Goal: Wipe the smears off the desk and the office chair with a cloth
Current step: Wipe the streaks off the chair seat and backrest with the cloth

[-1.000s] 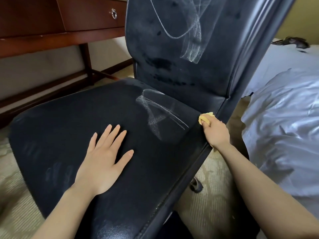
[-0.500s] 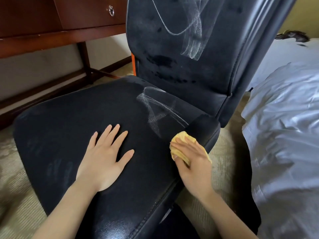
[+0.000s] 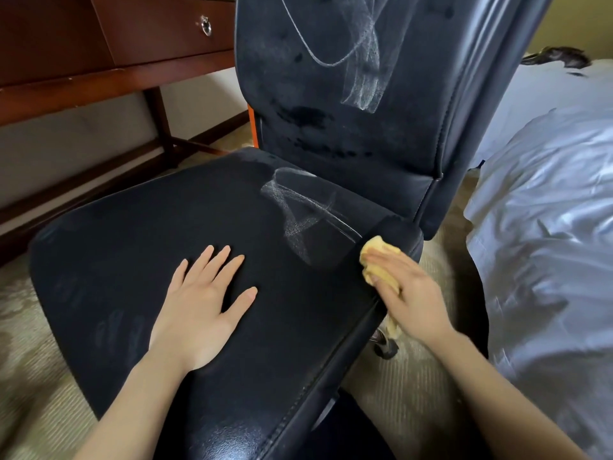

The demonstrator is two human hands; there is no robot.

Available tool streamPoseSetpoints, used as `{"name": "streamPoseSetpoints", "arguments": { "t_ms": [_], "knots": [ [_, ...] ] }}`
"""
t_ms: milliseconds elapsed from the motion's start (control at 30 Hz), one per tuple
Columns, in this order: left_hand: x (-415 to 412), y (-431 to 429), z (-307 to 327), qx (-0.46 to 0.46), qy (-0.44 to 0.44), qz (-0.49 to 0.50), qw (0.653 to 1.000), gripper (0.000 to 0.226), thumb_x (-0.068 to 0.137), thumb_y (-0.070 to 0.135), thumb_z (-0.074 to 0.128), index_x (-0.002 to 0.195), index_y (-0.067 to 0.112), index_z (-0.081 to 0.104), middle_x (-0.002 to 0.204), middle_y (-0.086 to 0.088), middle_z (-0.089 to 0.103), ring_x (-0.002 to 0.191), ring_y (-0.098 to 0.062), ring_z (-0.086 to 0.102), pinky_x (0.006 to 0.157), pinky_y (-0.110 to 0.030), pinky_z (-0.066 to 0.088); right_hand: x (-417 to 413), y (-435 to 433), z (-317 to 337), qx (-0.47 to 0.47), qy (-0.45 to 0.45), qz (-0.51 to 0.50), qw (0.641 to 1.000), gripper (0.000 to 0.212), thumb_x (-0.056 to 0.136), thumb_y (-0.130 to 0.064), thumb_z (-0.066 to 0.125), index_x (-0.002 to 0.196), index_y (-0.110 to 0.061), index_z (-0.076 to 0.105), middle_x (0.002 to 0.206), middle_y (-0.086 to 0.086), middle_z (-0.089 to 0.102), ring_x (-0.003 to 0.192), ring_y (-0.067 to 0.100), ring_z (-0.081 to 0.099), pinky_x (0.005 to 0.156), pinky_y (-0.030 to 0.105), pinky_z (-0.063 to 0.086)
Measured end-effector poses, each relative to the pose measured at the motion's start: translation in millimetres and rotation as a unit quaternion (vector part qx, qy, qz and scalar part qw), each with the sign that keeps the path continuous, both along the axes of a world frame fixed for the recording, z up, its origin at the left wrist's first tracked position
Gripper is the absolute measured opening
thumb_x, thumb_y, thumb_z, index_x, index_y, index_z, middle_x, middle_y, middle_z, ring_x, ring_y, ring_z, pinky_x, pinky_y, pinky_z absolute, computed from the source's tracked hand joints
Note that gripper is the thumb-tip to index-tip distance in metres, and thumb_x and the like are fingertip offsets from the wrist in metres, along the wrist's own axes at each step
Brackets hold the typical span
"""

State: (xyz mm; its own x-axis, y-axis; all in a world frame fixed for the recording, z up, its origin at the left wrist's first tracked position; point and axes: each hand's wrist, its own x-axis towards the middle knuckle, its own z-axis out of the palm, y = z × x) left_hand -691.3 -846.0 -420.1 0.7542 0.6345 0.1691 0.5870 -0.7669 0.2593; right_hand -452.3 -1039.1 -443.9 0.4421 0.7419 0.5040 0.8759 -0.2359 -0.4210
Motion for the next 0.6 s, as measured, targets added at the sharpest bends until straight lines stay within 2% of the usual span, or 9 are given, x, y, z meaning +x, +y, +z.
{"name": "streamPoseSetpoints", "arguments": {
  "t_ms": [100,167,267,400,500,600],
  "knots": [
    [1.9,-2.4,-0.6,0.004,-0.003,0.004,1.0,0.082,0.079,0.067,0.003,0.151,0.031,0.018,0.159,0.014,0.007,0.145,-0.003,-0.009,0.116,-0.026,-0.013,34.6,11.5,12.7,-0.064,0.054,-0.093,0.992,0.034,0.094,-0.02,0.057,0.128,-0.021,0.06,0.131,-0.001,0.058,0.124,0.023,0.051,0.097,0.026,0.036],
    [3.5,-4.0,-0.7,0.007,-0.004,0.008,1.0,0.082,0.078,0.067,0.002,0.151,0.031,0.018,0.159,0.013,0.007,0.145,-0.004,-0.008,0.117,-0.028,-0.012,54.8,25.7,22.1,-0.082,0.131,-0.152,0.976,0.034,0.095,-0.026,0.054,0.126,-0.015,0.061,0.125,0.012,0.062,0.115,0.034,0.054,0.087,0.031,0.039],
    [5.6,-6.6,-1.8,0.005,-0.012,0.018,1.0,0.075,0.085,0.065,0.008,0.151,0.031,0.016,0.159,0.012,0.007,0.145,-0.005,-0.007,0.117,-0.029,-0.01,68.9,49.0,30.6,-0.089,0.201,-0.203,0.954,0.037,0.096,-0.033,0.049,0.12,-0.009,0.062,0.119,0.018,0.063,0.111,0.037,0.054,0.082,0.033,0.038],
    [8.6,-10.6,-3.5,0.009,-0.015,0.029,0.999,0.069,0.09,0.061,0.018,0.152,0.029,0.013,0.159,0.011,0.008,0.146,-0.006,-0.006,0.118,-0.032,-0.008,48.1,65.8,30.3,-0.117,0.153,-0.218,0.957,0.034,0.096,-0.035,0.047,0.127,-0.026,0.059,0.126,0.01,0.06,0.117,0.033,0.051,0.091,0.032,0.037],
    [10.6,-11.2,-4.0,0.013,-0.016,0.036,0.999,0.071,0.09,0.061,0.019,0.152,0.027,0.012,0.159,0.011,0.007,0.146,-0.006,-0.008,0.118,-0.031,-0.008,15.1,69.5,30.9,-0.148,0.1,-0.161,0.971,0.031,0.095,-0.037,0.047,0.122,-0.032,0.062,0.115,0.01,0.065,0.108,0.031,0.056,0.084,0.032,0.04],
    [9.4,-10.5,-4.8,0.009,-0.015,0.038,0.999,0.072,0.09,0.061,0.02,0.152,0.026,0.012,0.159,0.011,0.008,0.146,-0.006,-0.008,0.118,-0.032,-0.008,-28.0,70.5,32.5,-0.176,0.074,-0.081,0.978,0.032,0.094,-0.039,0.046,0.124,-0.038,0.059,0.119,0.003,0.063,0.109,0.025,0.056,0.085,0.03,0.04]
  ]
}}
